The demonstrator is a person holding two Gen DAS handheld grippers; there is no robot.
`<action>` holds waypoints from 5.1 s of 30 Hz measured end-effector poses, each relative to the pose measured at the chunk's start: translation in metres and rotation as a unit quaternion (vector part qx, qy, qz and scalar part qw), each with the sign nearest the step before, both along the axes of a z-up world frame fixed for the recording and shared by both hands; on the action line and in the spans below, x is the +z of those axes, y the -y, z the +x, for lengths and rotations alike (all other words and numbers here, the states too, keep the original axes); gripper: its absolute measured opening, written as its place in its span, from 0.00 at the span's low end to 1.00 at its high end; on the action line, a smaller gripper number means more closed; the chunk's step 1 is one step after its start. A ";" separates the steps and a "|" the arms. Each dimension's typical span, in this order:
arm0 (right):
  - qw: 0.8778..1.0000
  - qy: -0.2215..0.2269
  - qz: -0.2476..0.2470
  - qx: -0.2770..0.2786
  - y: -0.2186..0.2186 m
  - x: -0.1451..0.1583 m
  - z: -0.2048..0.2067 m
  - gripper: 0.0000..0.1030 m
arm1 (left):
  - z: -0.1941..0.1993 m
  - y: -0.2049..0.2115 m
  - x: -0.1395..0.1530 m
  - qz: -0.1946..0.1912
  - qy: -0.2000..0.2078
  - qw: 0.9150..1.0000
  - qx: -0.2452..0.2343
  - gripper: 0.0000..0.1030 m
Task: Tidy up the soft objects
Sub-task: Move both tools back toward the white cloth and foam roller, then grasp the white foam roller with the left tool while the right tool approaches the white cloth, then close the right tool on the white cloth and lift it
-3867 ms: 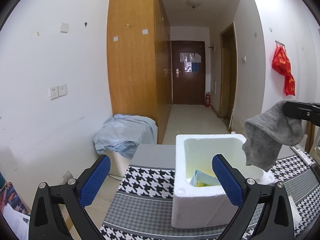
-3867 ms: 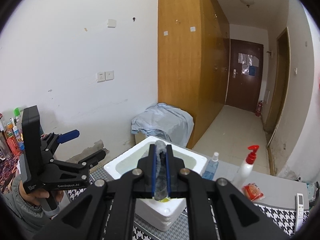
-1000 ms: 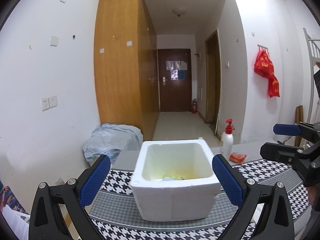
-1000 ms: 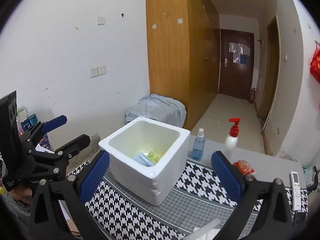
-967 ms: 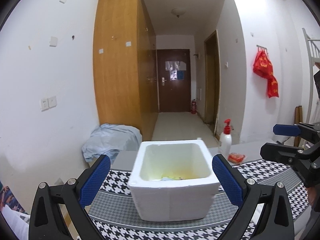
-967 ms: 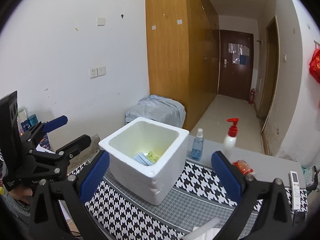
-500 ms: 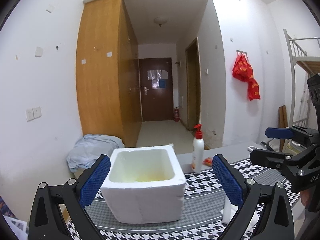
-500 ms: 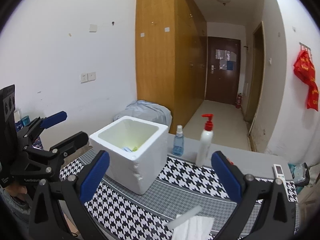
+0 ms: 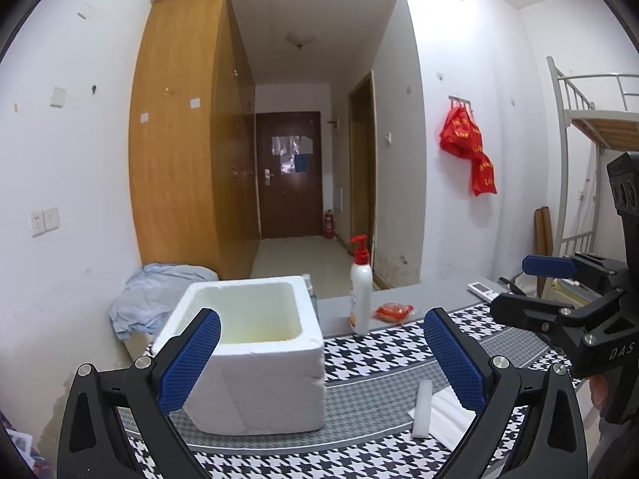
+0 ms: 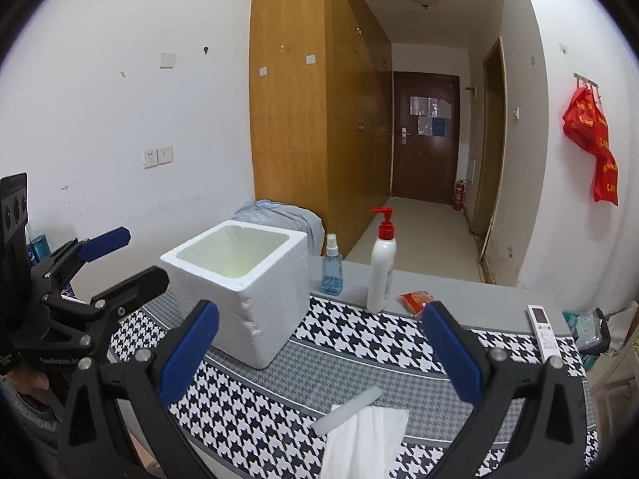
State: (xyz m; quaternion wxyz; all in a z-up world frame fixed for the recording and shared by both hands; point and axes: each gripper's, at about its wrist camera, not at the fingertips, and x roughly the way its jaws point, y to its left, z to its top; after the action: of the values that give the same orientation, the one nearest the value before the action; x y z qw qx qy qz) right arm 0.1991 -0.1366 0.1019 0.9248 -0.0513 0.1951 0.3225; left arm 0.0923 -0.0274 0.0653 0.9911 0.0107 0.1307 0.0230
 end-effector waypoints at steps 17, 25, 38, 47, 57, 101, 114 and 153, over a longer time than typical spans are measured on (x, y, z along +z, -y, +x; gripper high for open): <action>0.999 -0.004 0.014 -0.033 0.015 -0.023 0.005 1.00 | 0.032 0.014 -0.031 0.000 -0.040 0.999 -0.036 0.99; 0.999 -0.003 0.019 -0.050 0.024 -0.034 0.010 1.00 | 0.039 0.016 -0.046 -0.013 -0.039 0.999 -0.029 0.99; 0.996 -0.039 0.000 -0.074 0.029 -0.074 0.009 1.00 | 0.049 0.027 -0.083 -0.008 -0.065 0.998 -0.026 0.99; 0.995 -0.063 -0.016 -0.080 0.035 -0.097 0.012 1.00 | 0.052 0.029 -0.103 -0.015 -0.093 0.995 -0.030 0.99; 0.992 -0.091 -0.045 -0.075 0.039 -0.127 0.012 1.00 | 0.058 0.044 -0.129 -0.005 -0.133 0.989 -0.058 0.99; 0.977 -0.196 -0.042 -0.077 0.067 -0.173 0.041 1.00 | 0.121 0.104 -0.178 0.042 -0.298 0.939 -0.169 0.21; 0.978 -0.192 -0.061 -0.060 0.047 -0.170 0.038 1.00 | 0.114 0.090 -0.170 0.008 -0.276 0.946 -0.168 0.18; 0.977 -0.179 -0.112 -0.030 0.018 -0.175 0.031 0.17 | 0.093 0.052 -0.150 -0.019 -0.234 0.961 -0.144 0.18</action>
State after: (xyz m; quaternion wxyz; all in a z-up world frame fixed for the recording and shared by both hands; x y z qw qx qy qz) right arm 0.2303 -0.1547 -0.0735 0.8724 -0.0903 0.3943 0.2746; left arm 0.1857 -0.0795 -0.0850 0.9257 0.0159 0.3564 -0.1260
